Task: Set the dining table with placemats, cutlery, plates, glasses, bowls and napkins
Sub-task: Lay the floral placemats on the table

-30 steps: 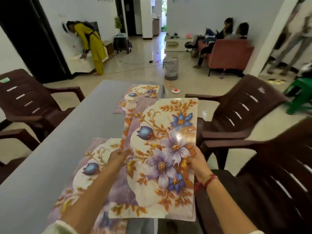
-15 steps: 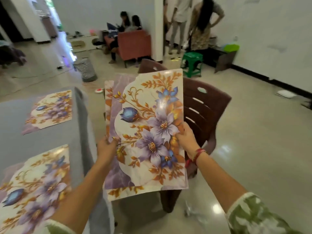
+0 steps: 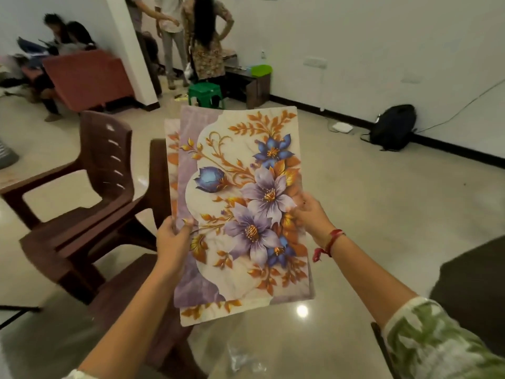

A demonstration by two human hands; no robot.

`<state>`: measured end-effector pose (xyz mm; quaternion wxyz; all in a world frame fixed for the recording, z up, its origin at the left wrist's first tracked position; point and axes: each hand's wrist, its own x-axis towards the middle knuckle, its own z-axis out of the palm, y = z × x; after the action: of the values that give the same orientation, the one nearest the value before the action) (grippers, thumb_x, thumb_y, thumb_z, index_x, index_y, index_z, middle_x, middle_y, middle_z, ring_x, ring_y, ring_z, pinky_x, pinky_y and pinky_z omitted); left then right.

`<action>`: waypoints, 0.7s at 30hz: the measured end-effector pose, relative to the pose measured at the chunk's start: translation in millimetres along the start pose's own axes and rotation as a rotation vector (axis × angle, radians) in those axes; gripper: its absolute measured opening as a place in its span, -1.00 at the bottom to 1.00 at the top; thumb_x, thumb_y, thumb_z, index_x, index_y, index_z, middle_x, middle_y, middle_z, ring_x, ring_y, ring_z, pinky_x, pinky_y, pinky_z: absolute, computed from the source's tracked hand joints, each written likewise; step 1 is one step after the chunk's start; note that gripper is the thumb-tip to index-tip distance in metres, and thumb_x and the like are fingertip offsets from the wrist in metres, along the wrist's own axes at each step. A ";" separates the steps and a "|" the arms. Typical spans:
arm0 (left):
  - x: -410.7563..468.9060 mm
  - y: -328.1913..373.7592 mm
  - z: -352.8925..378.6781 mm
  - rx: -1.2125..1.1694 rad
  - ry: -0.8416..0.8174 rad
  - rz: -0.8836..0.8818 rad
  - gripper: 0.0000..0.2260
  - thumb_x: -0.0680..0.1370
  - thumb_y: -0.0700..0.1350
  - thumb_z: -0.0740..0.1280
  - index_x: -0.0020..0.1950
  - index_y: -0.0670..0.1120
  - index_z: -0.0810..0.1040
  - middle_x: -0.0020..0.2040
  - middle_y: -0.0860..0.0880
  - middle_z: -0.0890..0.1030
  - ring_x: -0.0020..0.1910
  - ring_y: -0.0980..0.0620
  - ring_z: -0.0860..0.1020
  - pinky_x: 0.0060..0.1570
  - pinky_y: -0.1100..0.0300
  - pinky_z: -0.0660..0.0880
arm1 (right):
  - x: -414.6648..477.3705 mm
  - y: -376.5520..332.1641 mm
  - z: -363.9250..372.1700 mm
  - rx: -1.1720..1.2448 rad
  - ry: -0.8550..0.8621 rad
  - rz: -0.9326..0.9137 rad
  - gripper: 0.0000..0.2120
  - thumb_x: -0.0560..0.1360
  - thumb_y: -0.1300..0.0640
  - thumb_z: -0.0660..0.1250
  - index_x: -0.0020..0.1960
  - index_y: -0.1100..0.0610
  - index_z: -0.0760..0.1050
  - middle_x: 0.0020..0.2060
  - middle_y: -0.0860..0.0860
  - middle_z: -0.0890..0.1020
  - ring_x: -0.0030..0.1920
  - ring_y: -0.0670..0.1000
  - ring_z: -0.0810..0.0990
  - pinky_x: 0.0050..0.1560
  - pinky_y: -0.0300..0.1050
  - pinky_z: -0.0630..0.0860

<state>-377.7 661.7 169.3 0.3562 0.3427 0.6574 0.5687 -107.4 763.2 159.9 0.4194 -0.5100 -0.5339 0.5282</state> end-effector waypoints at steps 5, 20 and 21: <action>51.4 10.2 90.2 0.058 0.012 0.034 -0.95 0.56 -0.07 0.35 -0.08 0.00 0.51 -0.02 -0.18 0.62 0.02 -0.19 0.61 0.04 -0.25 0.54 | 82.7 8.0 -57.3 0.023 0.074 0.000 -0.76 0.49 0.36 0.29 -0.02 0.04 0.46 0.03 0.16 0.58 0.01 0.08 0.57 0.03 0.06 0.51; 319.3 48.1 271.1 0.036 0.227 0.000 -0.85 0.52 0.01 0.27 -0.01 -0.05 0.47 -0.05 -0.08 0.62 -0.02 -0.09 0.60 0.02 -0.19 0.55 | 489.3 -2.1 -56.2 -0.098 -0.059 0.097 -0.74 0.46 0.33 0.36 0.11 0.20 0.40 0.05 0.19 0.57 0.00 0.11 0.56 0.03 0.04 0.54; 337.8 51.9 273.8 0.029 0.250 -0.009 -0.83 0.49 0.01 0.25 -0.01 -0.05 0.47 -0.05 -0.09 0.62 -0.02 -0.11 0.60 0.02 -0.20 0.55 | 511.2 -7.6 -47.8 -0.092 -0.083 0.098 -0.74 0.47 0.34 0.36 0.12 0.21 0.41 0.03 0.18 0.58 -0.02 0.10 0.57 -0.02 -0.03 0.56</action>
<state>-313.2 1094.8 167.1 0.2690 0.2714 0.7065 0.5957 -126.5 1275.1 125.2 0.3465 -0.5318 -0.5492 0.5436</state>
